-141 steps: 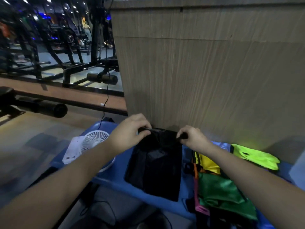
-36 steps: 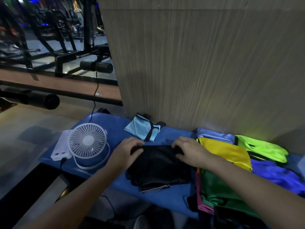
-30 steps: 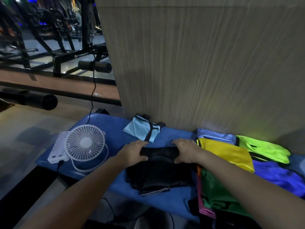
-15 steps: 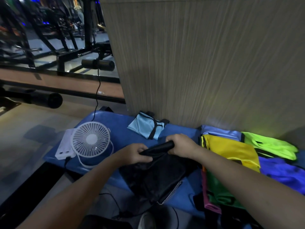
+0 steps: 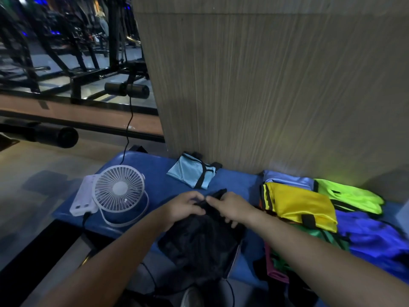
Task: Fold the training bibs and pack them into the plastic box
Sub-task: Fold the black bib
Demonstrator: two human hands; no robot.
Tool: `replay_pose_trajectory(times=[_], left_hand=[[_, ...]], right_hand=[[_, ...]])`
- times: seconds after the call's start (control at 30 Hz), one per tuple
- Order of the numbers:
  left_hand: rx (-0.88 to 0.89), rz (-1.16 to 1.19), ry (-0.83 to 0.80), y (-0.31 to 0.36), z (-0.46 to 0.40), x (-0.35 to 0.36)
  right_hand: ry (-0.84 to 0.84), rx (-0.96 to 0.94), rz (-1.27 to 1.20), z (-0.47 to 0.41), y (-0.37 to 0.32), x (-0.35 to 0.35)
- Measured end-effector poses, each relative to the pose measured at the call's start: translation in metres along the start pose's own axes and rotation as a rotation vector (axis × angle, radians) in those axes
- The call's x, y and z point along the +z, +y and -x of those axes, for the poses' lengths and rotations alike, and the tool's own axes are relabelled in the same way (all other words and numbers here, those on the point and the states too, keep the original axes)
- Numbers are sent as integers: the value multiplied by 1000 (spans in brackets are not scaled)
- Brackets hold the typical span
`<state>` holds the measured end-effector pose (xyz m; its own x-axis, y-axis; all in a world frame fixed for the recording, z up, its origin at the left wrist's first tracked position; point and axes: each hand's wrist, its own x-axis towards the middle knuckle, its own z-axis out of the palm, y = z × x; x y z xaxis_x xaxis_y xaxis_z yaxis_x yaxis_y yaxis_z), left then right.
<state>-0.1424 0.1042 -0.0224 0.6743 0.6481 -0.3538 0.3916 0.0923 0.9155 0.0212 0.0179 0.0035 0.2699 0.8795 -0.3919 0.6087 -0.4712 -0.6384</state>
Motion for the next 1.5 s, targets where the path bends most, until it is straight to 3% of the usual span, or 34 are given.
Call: replay_pose_trajectory(times=[0.17,0.3,0.37,0.5,0.53,0.67,0.8,0.93,1.27,1.5], left_hand=[[55,270,-150,21,30,7],[170,362,-99,30,46,10],[258,334,23,32,49,15],[358,5,562,27,41,12],[350,42,583,26,42,8],[338,476,181,24,49,-9],[411,475,-72,30,68,-10],[374,398,-49,36,80,-5],[181,325,70,14,39,-23],[300,-4,315,5,-24,-46]], right_hand=[[-68,45,-429,6,-16,-5],[146,-68,-692,11,-24,-16],[176,-164,-742,14,-25,-22],[101,-343,-749,31,-31,-34],[93,-389,-741,36,-33,-38],[36,-530,-791,56,-36,-61],[-28,-584,-788,71,-36,-75],[-44,-539,-773,74,-29,-74],[112,-322,-588,8,0,-42],[303,-329,-296,-52,5,-42]])
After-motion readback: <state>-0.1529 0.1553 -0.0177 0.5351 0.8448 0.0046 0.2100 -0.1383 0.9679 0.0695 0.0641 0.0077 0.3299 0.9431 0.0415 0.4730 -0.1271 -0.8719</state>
